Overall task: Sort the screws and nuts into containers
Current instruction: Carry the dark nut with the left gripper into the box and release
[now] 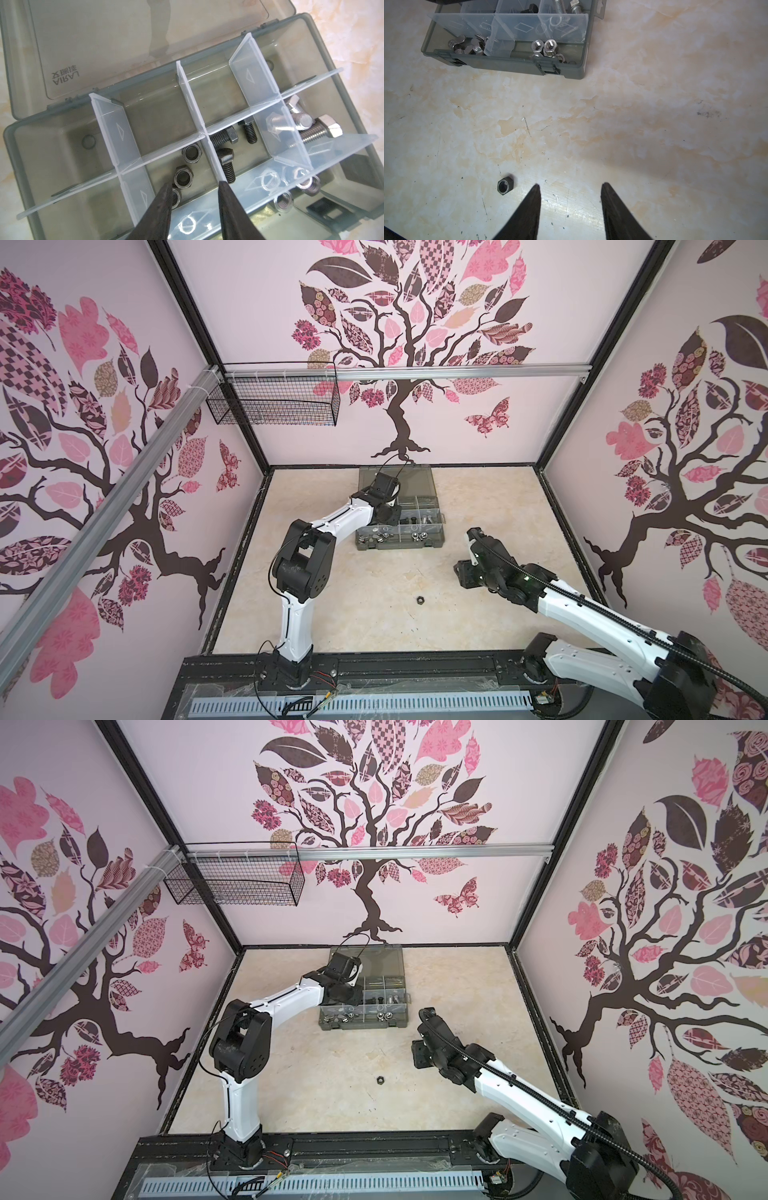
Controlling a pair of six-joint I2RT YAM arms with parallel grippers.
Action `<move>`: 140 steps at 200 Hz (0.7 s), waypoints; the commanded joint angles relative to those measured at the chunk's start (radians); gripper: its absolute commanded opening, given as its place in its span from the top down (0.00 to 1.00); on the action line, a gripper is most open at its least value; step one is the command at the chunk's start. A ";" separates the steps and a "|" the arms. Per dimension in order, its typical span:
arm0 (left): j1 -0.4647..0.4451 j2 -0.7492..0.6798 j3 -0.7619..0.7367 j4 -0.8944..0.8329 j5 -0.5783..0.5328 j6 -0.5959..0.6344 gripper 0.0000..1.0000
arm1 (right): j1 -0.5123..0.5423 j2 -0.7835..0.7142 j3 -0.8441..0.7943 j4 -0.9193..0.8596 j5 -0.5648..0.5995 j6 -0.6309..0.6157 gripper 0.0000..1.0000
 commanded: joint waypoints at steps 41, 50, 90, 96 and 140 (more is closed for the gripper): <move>0.013 -0.334 -0.207 0.074 0.030 -0.046 0.59 | -0.007 0.053 0.037 -0.011 -0.030 -0.012 0.50; 0.016 -0.400 -0.275 0.093 0.034 -0.055 0.59 | -0.006 0.073 0.049 -0.020 -0.037 -0.016 0.50; 0.025 -0.688 -0.546 0.103 0.012 -0.121 0.58 | -0.001 0.111 0.043 -0.008 -0.081 -0.017 0.50; 0.024 -0.727 -0.582 0.099 0.005 -0.133 0.58 | 0.000 0.117 0.044 -0.005 -0.089 -0.018 0.50; 0.024 -1.009 -0.809 0.061 -0.013 -0.233 0.58 | 0.059 0.168 0.067 0.006 -0.105 -0.020 0.50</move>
